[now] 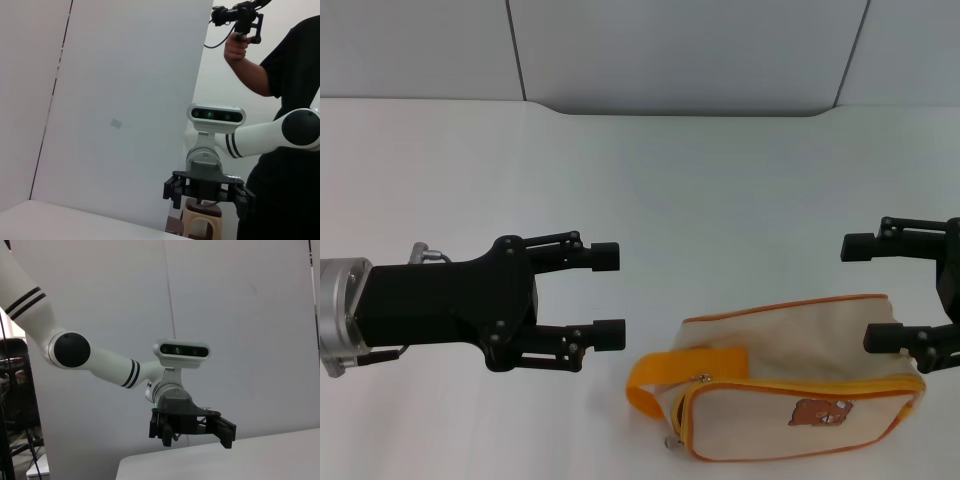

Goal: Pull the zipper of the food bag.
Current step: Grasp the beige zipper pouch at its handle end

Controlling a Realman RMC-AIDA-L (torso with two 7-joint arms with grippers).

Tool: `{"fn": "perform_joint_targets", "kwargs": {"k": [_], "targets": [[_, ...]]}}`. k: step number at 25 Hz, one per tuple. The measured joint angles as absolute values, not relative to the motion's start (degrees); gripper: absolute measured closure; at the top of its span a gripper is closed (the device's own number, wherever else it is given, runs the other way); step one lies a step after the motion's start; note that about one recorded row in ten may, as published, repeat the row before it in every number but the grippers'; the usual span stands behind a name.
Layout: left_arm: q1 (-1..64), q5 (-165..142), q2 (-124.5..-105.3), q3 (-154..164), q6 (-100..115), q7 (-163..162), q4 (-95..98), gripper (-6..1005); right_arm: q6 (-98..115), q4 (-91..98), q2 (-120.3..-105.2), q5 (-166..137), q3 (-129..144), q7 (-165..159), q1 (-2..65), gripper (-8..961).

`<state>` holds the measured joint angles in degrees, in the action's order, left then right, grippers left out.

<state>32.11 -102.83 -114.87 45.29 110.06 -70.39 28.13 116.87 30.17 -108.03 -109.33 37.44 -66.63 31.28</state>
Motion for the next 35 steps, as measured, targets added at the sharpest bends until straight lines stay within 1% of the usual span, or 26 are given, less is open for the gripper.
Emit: {"fn": "perform_joint_targets", "kwargs": {"k": [19,25,33,35], "targets": [[31.81,-102.83,-114.99,45.47,110.36,-70.53,27.91,173,116.90,29.93,-108.18,-110.04,37.44,-66.71,31.36,111],[29.91,-102.82,-116.18,45.62,110.05,-69.92,27.85,177,116.93,30.02,-108.29,-110.04,37.44,-66.69,31.35,111],[28.34,-102.82,-116.74,48.12,109.84,-69.43,27.62,183,116.73,29.88,-108.28,-110.04,36.97,-66.70,31.14,110],[27.79,-102.83,-117.56,51.25,108.34,-69.19,27.56,184,116.53,29.81,-108.22,-110.04,36.89,-66.79,31.05,110]]}}
